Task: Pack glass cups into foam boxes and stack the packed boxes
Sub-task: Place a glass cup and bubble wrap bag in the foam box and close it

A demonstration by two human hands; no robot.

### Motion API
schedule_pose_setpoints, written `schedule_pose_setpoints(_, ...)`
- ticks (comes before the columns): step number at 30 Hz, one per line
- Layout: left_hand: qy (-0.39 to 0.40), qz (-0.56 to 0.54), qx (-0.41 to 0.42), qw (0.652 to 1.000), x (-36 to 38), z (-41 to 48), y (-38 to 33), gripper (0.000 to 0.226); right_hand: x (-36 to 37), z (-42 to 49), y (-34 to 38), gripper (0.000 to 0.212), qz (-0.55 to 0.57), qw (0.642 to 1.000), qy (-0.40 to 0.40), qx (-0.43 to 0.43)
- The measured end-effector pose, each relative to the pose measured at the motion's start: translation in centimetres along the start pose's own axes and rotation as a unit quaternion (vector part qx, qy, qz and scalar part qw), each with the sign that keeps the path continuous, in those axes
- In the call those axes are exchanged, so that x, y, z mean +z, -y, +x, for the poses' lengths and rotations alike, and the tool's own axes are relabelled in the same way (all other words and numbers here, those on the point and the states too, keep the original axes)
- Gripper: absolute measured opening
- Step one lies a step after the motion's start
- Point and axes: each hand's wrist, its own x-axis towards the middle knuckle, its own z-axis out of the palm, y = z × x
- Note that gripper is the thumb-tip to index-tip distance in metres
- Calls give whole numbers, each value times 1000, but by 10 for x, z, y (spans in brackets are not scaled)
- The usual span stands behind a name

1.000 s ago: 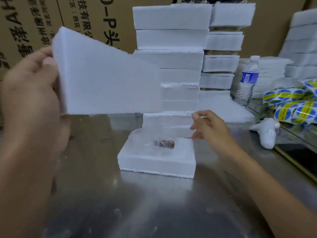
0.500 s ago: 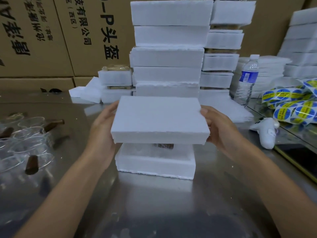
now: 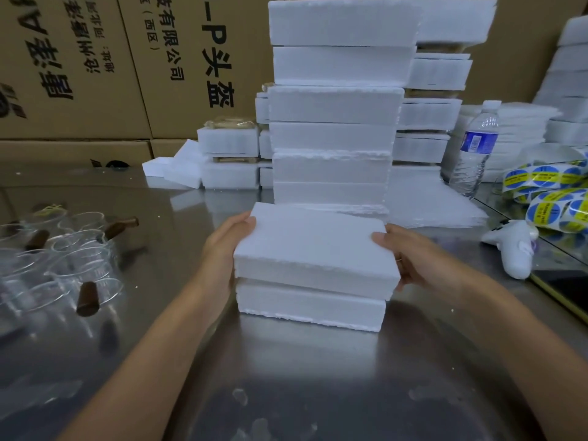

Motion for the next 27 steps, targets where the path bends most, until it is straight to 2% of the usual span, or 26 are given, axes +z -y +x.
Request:
schedule_pose_setpoints(3,1,-2,-29,1000,-1,3,5,26,2,2,-2,25,-7,1000,-18,-4)
schedule_pose_setpoints(8,15,10,-76,997,-4,4,11,30,3,4,-9,37,-18,999,-44,14)
schedule_pose_setpoints(10,26,20,-86,996,-6,5,11,32,3,3,-12,41,-12,999,-39,29)
schedule_pose_setpoints(12,37,29,-95,994,-7,6,10,31,3,3,-12,36,7,999,-26,45)
schedule_pose_setpoints(17,49,50,-96,993,-9,6,5,18,4,1,-9,32,41,996,11,81)
schedule_pose_setpoints(19,50,37,-81,995,-9,7,5,15,5,-1,-8,43,54,995,23,85)
schedule_pose_setpoints(21,55,33,-59,996,-11,8,5,27,5,-2,-8,57,60,994,26,87)
schedule_pose_setpoints(27,75,25,-67,995,-11,2,2,26,2,-2,-10,64,76,992,44,92)
